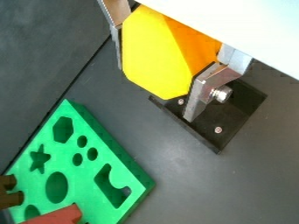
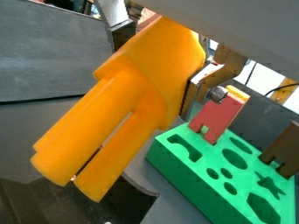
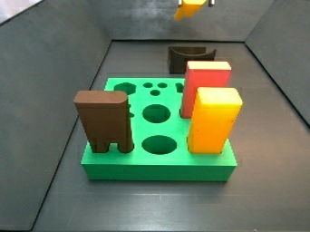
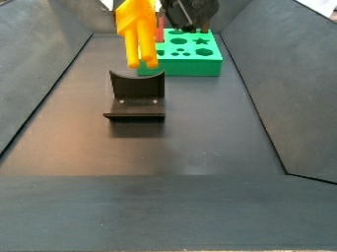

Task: Pick up the 3 prong object. Move up. Rotate the 3 prong object. Place the 3 prong object on the fixture. Regrasp the 3 prong object. Move to above the board. Insert the 3 prong object.
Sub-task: Place the 3 prong object on the fixture.

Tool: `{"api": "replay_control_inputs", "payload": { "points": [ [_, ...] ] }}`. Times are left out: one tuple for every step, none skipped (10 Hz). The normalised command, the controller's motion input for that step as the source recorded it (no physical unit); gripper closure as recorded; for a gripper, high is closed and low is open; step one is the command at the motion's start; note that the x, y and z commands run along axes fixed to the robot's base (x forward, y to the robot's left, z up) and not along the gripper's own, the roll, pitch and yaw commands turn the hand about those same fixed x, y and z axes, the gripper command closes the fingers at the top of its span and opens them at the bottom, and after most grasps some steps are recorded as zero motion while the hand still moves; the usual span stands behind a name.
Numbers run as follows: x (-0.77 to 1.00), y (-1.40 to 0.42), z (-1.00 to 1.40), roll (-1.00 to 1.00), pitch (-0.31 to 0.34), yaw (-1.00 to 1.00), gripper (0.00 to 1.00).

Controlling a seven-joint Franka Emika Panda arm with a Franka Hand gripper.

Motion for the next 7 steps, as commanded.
{"api": "replay_control_inputs", "payload": {
  "points": [
    [0.07,0.03,-0.01,-0.23,0.022,-0.10,1.00],
    [0.13,0.13,-1.00,-1.00,0.143,-0.04,1.00],
    [0.13,0.14,-1.00,-1.00,0.142,-0.04,1.00],
    [0.14,0.14,-1.00,-1.00,0.179,-0.07,1.00],
    [0.16,0.13,-1.00,-0.88,0.191,-0.10,1.00],
    [0.17,0.14,-1.00,-0.66,0.169,-0.13,1.00],
    [0.18,0.15,-1.00,-0.50,0.147,-0.16,1.00]
  ]
}}
